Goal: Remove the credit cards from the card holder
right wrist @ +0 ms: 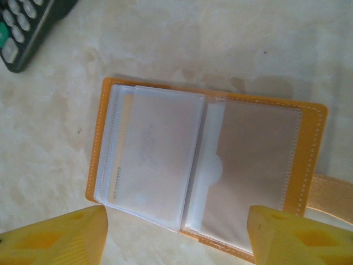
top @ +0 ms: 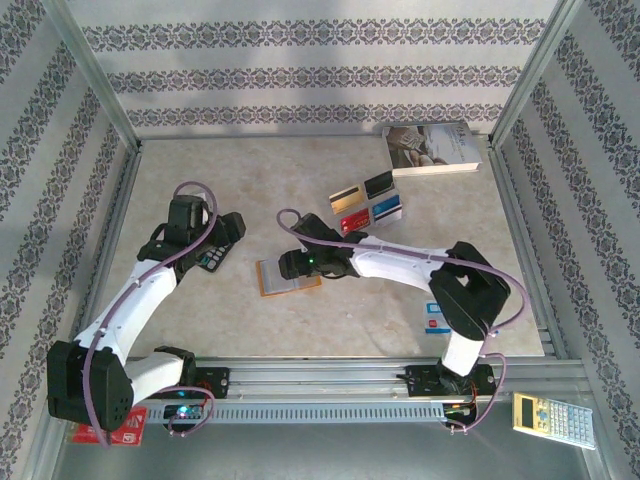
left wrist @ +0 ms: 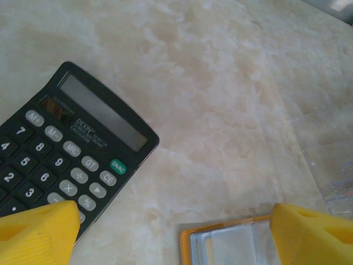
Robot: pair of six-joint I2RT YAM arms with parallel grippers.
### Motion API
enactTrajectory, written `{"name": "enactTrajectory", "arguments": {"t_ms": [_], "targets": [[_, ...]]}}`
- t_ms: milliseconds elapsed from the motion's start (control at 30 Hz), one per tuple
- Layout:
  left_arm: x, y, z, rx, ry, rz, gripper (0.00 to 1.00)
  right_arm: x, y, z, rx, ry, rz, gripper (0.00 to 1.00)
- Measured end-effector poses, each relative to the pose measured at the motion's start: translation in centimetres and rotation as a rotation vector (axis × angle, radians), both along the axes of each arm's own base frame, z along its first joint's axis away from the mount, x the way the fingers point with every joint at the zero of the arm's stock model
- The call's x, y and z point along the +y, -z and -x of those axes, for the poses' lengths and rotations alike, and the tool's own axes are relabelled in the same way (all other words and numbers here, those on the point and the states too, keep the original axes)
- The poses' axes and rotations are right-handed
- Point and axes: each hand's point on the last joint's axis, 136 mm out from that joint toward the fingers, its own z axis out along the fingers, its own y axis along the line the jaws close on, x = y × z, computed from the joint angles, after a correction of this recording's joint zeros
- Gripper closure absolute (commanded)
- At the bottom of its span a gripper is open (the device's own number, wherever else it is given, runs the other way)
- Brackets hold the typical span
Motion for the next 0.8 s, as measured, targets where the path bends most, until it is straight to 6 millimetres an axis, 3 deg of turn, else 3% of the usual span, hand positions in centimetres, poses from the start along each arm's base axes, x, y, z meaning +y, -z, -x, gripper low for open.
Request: {"name": "enactTrajectory", "arguments": {"t_ms": [400, 567, 800], "targets": [[0.2, 0.5, 0.4, 0.017, -0.013, 0.043, 0.11, 1.6, 3.2, -0.7, 0.046, -0.044, 0.156, 0.37], [0.0, 0.8, 0.6, 0.029, -0.013, 0.062, 0.13, 1.3, 5.2, -0.3, 0.083, -0.06, 0.215, 0.37], [-1.1, 3.0, 1.3, 0.103, 0.027, 0.111, 0.29, 0.7, 5.7, -0.6, 0.082, -0.039, 0.248, 0.5]]}}
